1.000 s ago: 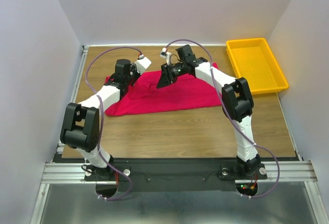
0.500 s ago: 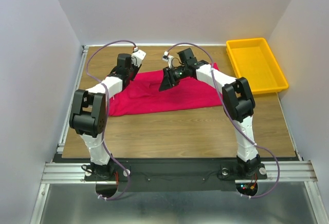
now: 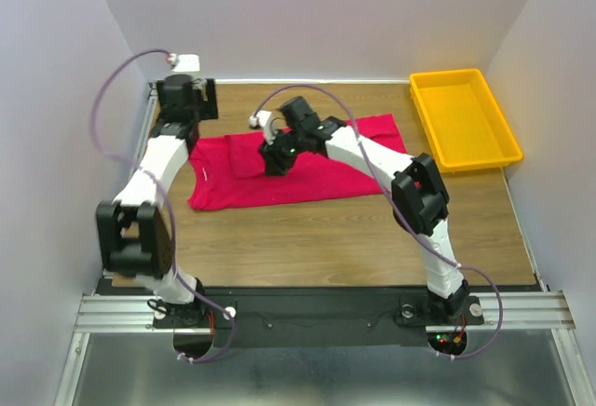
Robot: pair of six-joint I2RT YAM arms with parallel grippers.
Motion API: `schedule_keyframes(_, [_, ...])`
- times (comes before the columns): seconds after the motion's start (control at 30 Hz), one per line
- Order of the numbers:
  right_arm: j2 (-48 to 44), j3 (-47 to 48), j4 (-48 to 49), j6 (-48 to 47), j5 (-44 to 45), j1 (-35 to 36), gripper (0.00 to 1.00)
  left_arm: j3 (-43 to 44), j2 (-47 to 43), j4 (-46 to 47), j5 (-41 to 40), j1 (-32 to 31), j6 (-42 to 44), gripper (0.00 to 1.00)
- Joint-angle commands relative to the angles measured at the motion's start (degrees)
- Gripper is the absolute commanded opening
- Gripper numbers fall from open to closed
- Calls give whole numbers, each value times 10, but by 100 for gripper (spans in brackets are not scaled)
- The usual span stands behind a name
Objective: Fold and stack the t-shirts
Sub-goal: Fold the tshirt
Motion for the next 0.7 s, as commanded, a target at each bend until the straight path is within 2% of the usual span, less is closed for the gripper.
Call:
schedule_keyframes(0.0, [16, 64, -17, -73, 131, 77, 50, -96, -206, 4, 94, 54, -127, 97])
schedule_keyframes(0.13, [79, 143, -18, -51, 210, 103, 50, -206, -335, 7, 121, 87, -141, 98])
schedule_keyframes(0.23, [124, 185, -18, -44, 244, 113, 51, -240, -400, -6, 121, 91, -137, 97])
schedule_keyframes(0.47, [190, 257, -6, -25, 307, 136, 51, -307, -484, -6, 108, 91, -142, 97])
schedule_keyframes(0.67, [202, 256, 20, -8, 322, 142, 52, -341, -511, 0, 114, 91, -146, 97])
